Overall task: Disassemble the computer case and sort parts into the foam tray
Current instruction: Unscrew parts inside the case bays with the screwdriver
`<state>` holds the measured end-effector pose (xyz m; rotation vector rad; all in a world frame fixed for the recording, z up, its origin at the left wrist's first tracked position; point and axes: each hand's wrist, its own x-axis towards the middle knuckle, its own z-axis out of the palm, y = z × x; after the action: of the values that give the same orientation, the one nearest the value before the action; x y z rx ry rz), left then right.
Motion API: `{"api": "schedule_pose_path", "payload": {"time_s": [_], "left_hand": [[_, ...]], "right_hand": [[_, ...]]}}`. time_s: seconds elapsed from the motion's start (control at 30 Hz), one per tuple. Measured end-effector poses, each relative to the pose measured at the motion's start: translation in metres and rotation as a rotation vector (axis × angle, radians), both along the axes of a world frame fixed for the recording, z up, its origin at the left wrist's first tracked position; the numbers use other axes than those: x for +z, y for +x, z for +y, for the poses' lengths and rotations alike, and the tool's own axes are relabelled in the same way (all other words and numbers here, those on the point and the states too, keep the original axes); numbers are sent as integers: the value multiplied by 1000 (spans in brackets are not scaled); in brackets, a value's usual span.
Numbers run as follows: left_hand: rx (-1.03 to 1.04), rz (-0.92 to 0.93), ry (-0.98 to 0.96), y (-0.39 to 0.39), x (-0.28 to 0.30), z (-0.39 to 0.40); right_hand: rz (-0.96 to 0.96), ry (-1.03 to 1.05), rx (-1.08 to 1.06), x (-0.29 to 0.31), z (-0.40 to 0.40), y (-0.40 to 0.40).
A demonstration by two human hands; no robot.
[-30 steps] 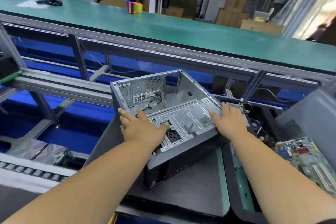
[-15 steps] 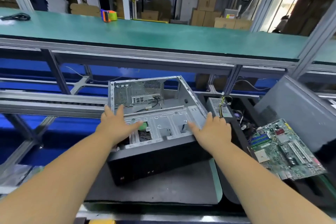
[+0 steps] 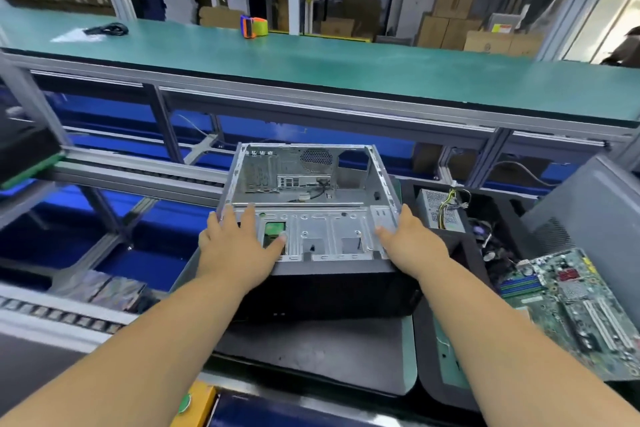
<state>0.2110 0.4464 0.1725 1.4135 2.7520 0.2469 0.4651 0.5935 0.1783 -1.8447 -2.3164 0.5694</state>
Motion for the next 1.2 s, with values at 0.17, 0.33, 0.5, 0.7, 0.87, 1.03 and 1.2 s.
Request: {"api": "schedule_pose_path", "payload": {"time_s": [0.17,0.33,0.5,0.7,0.87,1.03,1.2], "left_hand": [[-21,8,-77,-5,0,5],[-98,26,-59,-24,-2,8],[-176,39,-99,-45,-2,15],[-169,89,-106,-47,-4,16],[-159,26,238,-6,4,12],[-465,-110,311,74,15,18],[-763,-35,161,120,16,23]], "right_hand": [[-49,12,-22,-2,-6,-2],[-67,53,-121,-9,-25,-10],[-96,51,-190,-17,-45,-17],[41,-48,-102,-8,-41,1],[158,-13,-173,-19,-34,62],[-79,-24,-277,-49,-32,124],[-198,-138,-393,-70,-36,167]]}}
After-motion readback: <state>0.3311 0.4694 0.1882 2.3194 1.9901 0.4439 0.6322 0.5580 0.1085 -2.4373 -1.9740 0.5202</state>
